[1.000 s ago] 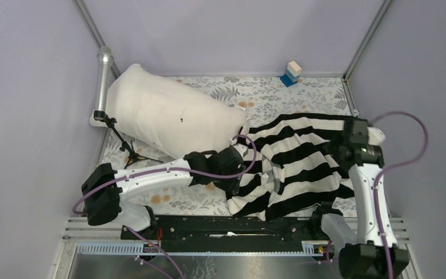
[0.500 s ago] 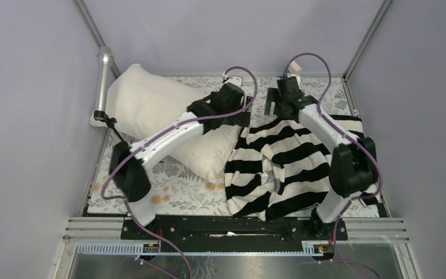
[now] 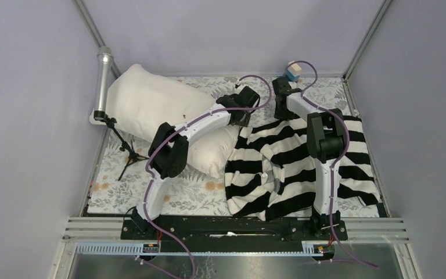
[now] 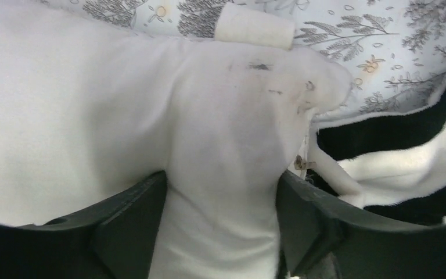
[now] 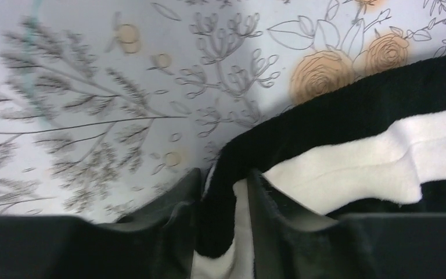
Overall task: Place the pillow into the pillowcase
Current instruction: Stuff the pillow into the pillowcase.
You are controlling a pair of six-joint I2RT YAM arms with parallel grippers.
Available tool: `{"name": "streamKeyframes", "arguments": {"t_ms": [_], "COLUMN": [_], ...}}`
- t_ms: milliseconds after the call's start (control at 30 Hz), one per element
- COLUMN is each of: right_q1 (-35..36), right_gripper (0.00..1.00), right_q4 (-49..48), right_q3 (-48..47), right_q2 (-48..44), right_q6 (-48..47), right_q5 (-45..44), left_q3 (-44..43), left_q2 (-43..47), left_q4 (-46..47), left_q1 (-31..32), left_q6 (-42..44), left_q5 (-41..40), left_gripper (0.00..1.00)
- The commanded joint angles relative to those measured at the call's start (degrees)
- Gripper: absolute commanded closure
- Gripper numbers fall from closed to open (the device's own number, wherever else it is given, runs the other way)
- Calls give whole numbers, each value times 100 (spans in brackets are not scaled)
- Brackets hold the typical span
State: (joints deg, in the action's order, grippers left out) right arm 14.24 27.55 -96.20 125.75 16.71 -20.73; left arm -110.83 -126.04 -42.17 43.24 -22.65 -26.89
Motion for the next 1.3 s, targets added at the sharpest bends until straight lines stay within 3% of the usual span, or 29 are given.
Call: {"name": "streamKeyframes", "arguments": {"t_ms": [0, 67, 133, 200, 533, 667, 833, 900, 1000, 1133, 1267], "right_q1": [-285, -437, -634, -846, -1386, -1383, -933, -727, -322, 448, 1238], "right_gripper": [67, 79, 93, 100, 100, 77, 29, 21, 20, 44, 45], "right_q4": [269, 320, 370, 451, 955, 1243, 1768, 1854, 1181, 773, 246], "right_q3": [-373, -463, -556, -679, -1961, -2589, -2730, -2280, -729, 1021, 2276], "right_q2": [86, 105, 114, 134, 813, 889, 295, -204, -1381, -2635, -3458], "right_q6": [278, 310, 419, 608, 1184, 1115, 911, 915, 911, 1069, 1271], "right_q5": [-48, 9, 98, 176, 305, 687, 124, -78, 62, 608, 752], "left_q3": [-46, -1, -81, -231, -73, 32, 538, 886, 1302, 1529, 1571], "left_q2": [247, 313, 354, 438, 1813, 2199, 2746, 3052, 3434, 3761, 3856], "left_q4": [76, 174, 202, 185, 385, 422, 471, 633, 784, 823, 903], "left_q1": [-379, -484, -592, -639, -703, -696, -669, -616, -611, -802, -1083], "left_q6": [-9, -22, -118, -161, -227, -307, -630, -703, -778, -930, -989], "left_q5": [-279, -144, 54, 79, 311, 1297, 2489, 2578, 2289, 1906, 1901], "left_gripper": [49, 78, 100, 100, 100, 100, 100, 100, 100, 100, 100]}}
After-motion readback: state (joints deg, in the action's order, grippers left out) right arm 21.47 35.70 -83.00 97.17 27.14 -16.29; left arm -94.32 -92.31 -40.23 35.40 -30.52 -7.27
